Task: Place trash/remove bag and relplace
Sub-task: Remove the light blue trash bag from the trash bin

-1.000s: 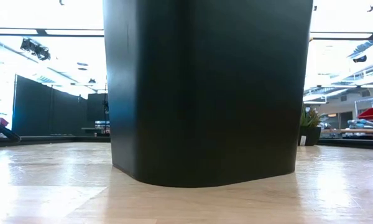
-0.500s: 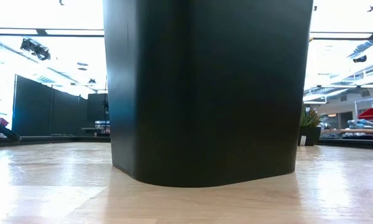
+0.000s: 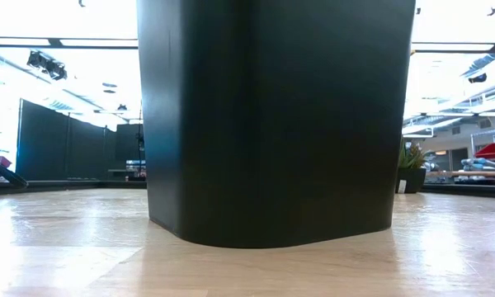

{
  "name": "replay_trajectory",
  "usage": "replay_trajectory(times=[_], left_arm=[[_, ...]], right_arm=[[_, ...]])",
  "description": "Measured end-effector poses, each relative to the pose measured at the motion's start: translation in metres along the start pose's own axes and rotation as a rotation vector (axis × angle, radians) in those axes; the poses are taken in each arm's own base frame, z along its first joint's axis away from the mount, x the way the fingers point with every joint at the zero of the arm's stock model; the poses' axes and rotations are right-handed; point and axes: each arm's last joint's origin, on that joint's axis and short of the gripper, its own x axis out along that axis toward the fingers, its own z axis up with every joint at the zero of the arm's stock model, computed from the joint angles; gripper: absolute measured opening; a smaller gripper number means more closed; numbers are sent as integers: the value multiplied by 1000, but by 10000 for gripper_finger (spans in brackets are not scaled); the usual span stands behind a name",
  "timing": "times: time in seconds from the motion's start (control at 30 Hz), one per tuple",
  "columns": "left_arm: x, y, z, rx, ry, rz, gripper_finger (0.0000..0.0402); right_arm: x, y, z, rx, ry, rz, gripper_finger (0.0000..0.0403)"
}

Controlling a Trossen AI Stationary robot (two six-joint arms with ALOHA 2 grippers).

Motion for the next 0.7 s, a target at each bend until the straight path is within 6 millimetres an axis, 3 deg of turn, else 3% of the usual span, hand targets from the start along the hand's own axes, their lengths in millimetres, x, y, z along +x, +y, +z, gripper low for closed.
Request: replay_trajectory(times=[0.17,0.4,0.7], left_arm=[[3,-8,-10,38,39,25,0],[9,-25,-38,77,139,38,0],[20,-61,-85,-36,234,-20,8]], right_arm=[[-1,2,1,-49,-10,9,16],[-5,7,11,-100,-101,-25,1],[-29,6,45,-292,-271,-158,0]])
